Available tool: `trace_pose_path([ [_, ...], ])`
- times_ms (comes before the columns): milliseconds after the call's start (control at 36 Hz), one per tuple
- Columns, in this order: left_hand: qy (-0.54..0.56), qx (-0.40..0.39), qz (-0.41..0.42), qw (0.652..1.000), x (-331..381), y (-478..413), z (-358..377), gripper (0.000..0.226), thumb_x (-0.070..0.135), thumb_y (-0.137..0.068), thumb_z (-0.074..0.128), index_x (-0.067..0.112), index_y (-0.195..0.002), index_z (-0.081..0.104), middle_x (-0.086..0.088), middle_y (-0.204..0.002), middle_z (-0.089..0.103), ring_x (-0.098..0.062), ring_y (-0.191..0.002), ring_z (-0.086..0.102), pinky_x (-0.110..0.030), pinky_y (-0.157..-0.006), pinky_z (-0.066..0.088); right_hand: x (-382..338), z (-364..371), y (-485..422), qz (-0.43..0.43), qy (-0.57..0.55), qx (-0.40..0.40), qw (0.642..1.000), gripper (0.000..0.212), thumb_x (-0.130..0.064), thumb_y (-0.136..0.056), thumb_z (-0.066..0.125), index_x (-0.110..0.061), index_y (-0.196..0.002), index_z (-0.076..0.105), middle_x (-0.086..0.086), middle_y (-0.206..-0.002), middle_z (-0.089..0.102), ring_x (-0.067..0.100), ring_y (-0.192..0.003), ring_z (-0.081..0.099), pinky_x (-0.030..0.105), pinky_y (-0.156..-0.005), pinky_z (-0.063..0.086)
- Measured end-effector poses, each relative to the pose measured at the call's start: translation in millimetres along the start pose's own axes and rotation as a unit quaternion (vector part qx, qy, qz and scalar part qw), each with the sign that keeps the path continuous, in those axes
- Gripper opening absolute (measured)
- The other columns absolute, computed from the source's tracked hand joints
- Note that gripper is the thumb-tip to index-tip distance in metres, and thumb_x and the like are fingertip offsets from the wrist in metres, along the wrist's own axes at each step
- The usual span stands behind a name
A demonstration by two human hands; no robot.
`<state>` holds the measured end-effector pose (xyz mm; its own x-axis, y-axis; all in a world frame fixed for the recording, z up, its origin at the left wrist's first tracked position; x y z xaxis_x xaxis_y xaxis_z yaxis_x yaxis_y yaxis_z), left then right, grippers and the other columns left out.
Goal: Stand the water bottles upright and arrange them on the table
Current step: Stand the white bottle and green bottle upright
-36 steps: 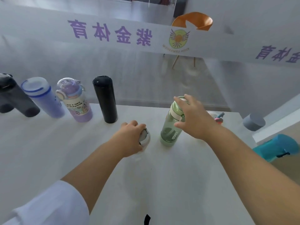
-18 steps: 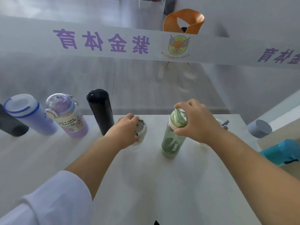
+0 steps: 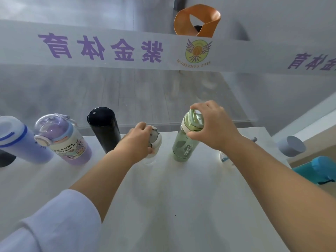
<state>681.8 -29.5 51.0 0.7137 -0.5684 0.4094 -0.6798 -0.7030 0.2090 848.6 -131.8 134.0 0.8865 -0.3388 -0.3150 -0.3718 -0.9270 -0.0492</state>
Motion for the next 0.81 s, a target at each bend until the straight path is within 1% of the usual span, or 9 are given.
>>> trace_pose_path([
  [111,0.009,0.001,-0.006,1.000,0.5,0.1,-0.8,0.065,0.025,-0.077,0.072,0.015,-0.133,0.041,-0.004,-0.135,0.035,-0.027,-0.111,0.049,-0.035,-0.091,0.047,2.0,6.7,-5.3,0.006,0.005,-0.005,1.000,0.064,-0.030,-0.065,0.076,-0.025,-0.124,0.050,0.004,-0.119,0.050,0.031,-0.102,0.047,0.027,-0.081,0.033],
  [278,0.002,-0.002,-0.003,1.000,1.2,0.2,-1.7,0.065,0.026,-0.078,0.071,0.016,-0.134,0.040,-0.002,-0.136,0.037,-0.026,-0.113,0.049,-0.035,-0.092,0.046,6.6,9.6,-8.9,0.010,0.008,-0.009,1.000,0.065,-0.028,-0.070,0.074,-0.023,-0.130,0.046,0.006,-0.123,0.049,0.031,-0.108,0.046,0.028,-0.083,0.033],
  [389,-0.014,0.001,0.000,1.000,1.6,1.0,-1.8,0.065,0.027,-0.078,0.069,0.017,-0.135,0.040,-0.001,-0.138,0.038,-0.026,-0.117,0.047,-0.037,-0.093,0.047,7.1,12.6,-6.2,-0.004,0.019,-0.012,1.000,0.066,-0.026,-0.073,0.071,-0.021,-0.132,0.043,0.007,-0.124,0.048,0.032,-0.109,0.045,0.036,-0.089,0.040],
  [444,-0.028,0.004,0.001,1.000,2.1,2.1,-2.6,0.063,0.029,-0.079,0.068,0.017,-0.134,0.040,0.000,-0.137,0.039,-0.026,-0.116,0.046,-0.037,-0.091,0.047,7.1,12.6,-4.6,-0.005,0.023,-0.015,1.000,0.066,-0.027,-0.075,0.070,-0.020,-0.134,0.041,0.007,-0.127,0.046,0.033,-0.111,0.043,0.040,-0.092,0.042],
  [556,-0.055,0.001,0.000,0.998,4.5,4.5,-5.0,0.057,0.034,-0.081,0.065,0.018,-0.130,0.041,-0.001,-0.131,0.041,-0.026,-0.113,0.046,-0.039,-0.088,0.048,7.4,10.8,-4.0,-0.004,0.024,-0.054,0.998,0.073,-0.032,-0.079,0.068,-0.022,-0.141,0.032,0.007,-0.142,0.036,0.032,-0.126,0.034,0.042,-0.102,0.038],
  [611,-0.068,-0.002,-0.005,0.998,6.3,6.5,-7.3,0.057,0.036,-0.082,0.063,0.018,-0.131,0.042,-0.003,-0.135,0.039,-0.027,-0.118,0.044,-0.040,-0.090,0.048,7.9,8.3,-3.3,-0.004,0.023,-0.073,0.997,0.076,-0.035,-0.080,0.067,-0.023,-0.145,0.028,0.008,-0.150,0.028,0.031,-0.135,0.028,0.043,-0.107,0.032],
  [667,-0.082,0.006,-0.005,0.997,9.1,9.1,-11.3,0.056,0.040,-0.083,0.062,0.018,-0.131,0.043,-0.003,-0.136,0.038,-0.028,-0.120,0.043,-0.039,-0.090,0.047,8.7,3.2,-1.3,-0.006,0.015,-0.076,0.997,0.076,-0.036,-0.081,0.067,-0.022,-0.145,0.028,0.009,-0.154,0.023,0.031,-0.139,0.023,0.043,-0.111,0.028],
  [722,-0.090,0.025,0.000,0.996,13.1,13.2,-16.9,0.054,0.043,-0.083,0.060,0.020,-0.130,0.045,-0.002,-0.134,0.042,-0.027,-0.118,0.044,-0.039,-0.090,0.047,10.5,-4.3,1.6,-0.017,0.010,-0.058,0.998,0.073,-0.036,-0.081,0.067,-0.020,-0.143,0.032,0.009,-0.153,0.027,0.031,-0.139,0.025,0.041,-0.111,0.026],
  [806,-0.098,0.061,0.010,0.993,21.6,22.1,-26.8,0.051,0.047,-0.084,0.056,0.022,-0.128,0.049,0.001,-0.127,0.050,-0.025,-0.113,0.048,-0.036,-0.088,0.047,15.7,-18.2,8.0,-0.036,0.014,-0.020,0.999,0.065,-0.034,-0.080,0.068,-0.016,-0.137,0.043,0.008,-0.143,0.043,0.029,-0.132,0.038,0.038,-0.109,0.031],
])
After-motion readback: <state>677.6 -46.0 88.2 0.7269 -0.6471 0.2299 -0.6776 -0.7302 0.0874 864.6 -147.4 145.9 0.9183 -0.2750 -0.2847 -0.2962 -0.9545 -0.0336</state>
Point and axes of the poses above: each hand's wrist, its own y-axis away from the middle knuckle, its own z-axis out of the palm, x = y × z, the point moved 4 cm from there along -y, towards the middle knuckle
